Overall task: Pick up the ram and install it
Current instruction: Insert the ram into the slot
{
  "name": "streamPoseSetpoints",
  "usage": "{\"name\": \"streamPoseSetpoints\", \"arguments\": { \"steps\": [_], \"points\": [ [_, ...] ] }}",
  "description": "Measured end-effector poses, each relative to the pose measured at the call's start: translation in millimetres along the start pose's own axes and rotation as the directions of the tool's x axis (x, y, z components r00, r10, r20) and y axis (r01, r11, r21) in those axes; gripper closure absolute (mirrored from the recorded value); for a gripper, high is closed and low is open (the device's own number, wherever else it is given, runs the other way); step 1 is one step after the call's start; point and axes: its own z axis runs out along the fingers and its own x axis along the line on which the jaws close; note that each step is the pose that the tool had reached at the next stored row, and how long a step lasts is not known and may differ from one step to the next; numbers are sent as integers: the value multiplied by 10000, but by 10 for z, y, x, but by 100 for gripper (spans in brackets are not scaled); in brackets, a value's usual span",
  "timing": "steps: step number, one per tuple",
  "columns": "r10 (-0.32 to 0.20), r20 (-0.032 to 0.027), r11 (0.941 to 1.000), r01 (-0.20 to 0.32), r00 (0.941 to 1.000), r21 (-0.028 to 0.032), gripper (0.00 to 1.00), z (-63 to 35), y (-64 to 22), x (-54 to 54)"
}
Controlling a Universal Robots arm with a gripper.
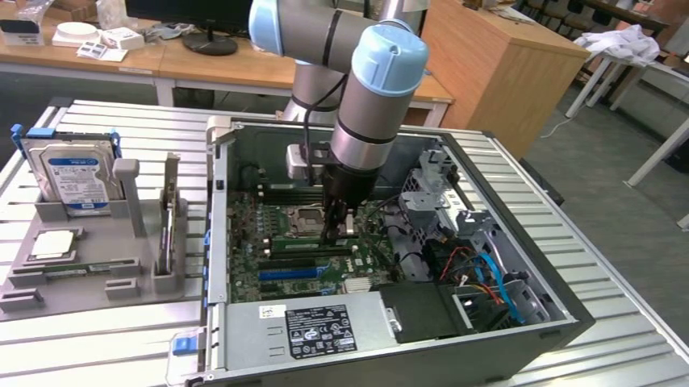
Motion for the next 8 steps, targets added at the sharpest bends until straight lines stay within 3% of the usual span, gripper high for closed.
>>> {"name": "streamPoseSetpoints", "arguments": {
  "steps": [8],
  "points": [
    [-73, -1, 10000, 73, 10000, -2, 88, 0, 0, 0]
  ]
}}
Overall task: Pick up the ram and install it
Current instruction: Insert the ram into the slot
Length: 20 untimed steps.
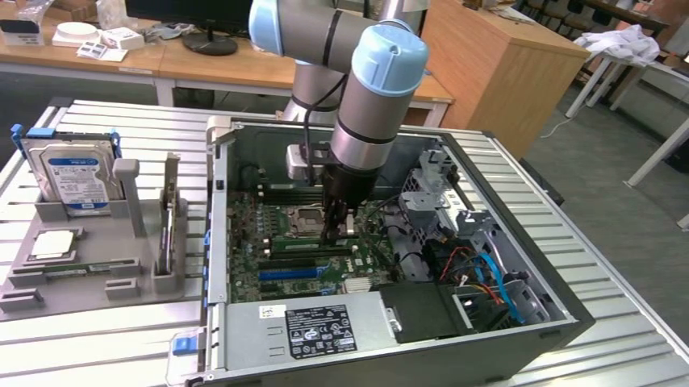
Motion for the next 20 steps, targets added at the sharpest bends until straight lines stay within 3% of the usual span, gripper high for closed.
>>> {"name": "streamPoseSetpoints", "arguments": {
  "steps": [20],
  "points": [
    [-1, -1, 10000, 1, 10000, 0, 88, 60, 5, 2]
  ]
}}
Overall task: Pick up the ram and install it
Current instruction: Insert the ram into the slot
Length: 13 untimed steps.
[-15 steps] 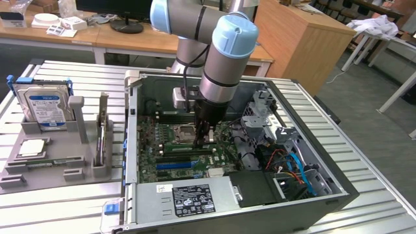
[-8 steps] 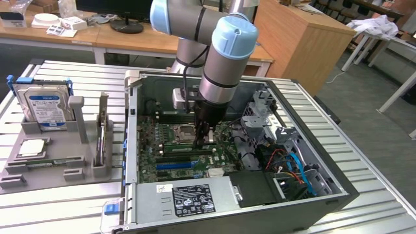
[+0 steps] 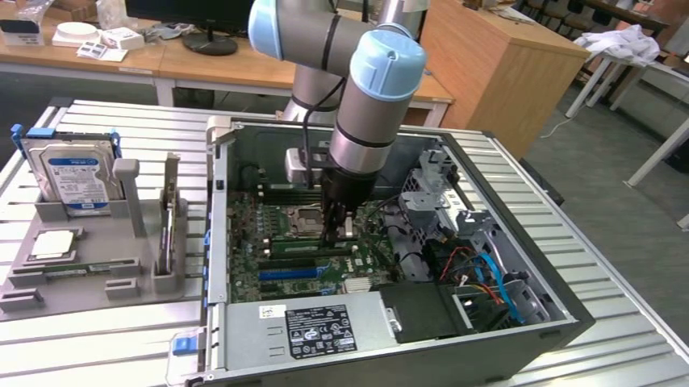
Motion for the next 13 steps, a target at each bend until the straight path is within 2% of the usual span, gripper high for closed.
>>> {"name": "streamPoseSetpoints", "arguments": {
  "steps": [10, 11, 12, 13],
  "points": [
    [1, 2, 10000, -1, 10000, 0, 87, 19, 0, 0],
    [0, 3, 10000, 0, 10000, 1, 82, 20, -1, 0],
    [0, 3, 10000, 0, 10000, 2, 82, 20, -1, 0],
    [0, 2, 10000, 0, 10000, 1, 75, 19, 0, 0]
  ]
}}
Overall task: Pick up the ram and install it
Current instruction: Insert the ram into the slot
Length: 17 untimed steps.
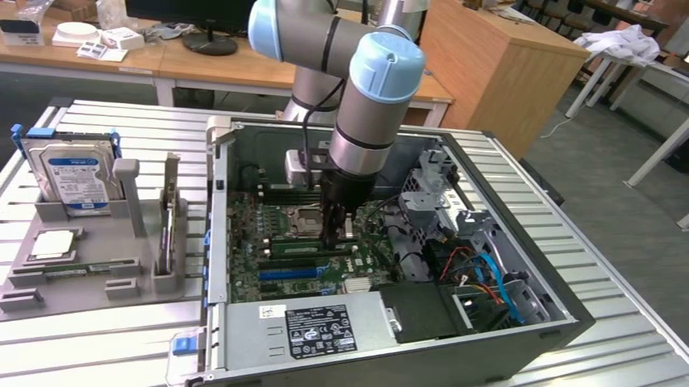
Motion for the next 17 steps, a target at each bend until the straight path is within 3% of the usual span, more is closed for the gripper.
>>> {"name": "streamPoseSetpoints", "arguments": {
  "steps": [1, 2, 6, 12, 15, 17],
  "points": [
    [0, 0, 10000, 0, 10000, 0, 75, 0, 0, 0],
    [0, -1, 10000, 0, 10000, 0, 69, 0, 0, 0],
    [0, -2, 10000, 0, 10000, -1, 69, -27, 1, -1],
    [0, -1, 10000, 0, 10000, 0, 69, -221, 5, -7],
    [0, -3, 10000, 0, 10000, 0, 69, -732, 16, -24],
    [0, -4, 10000, 0, 10000, -2, 69, -809, 18, -26]
  ]
}}
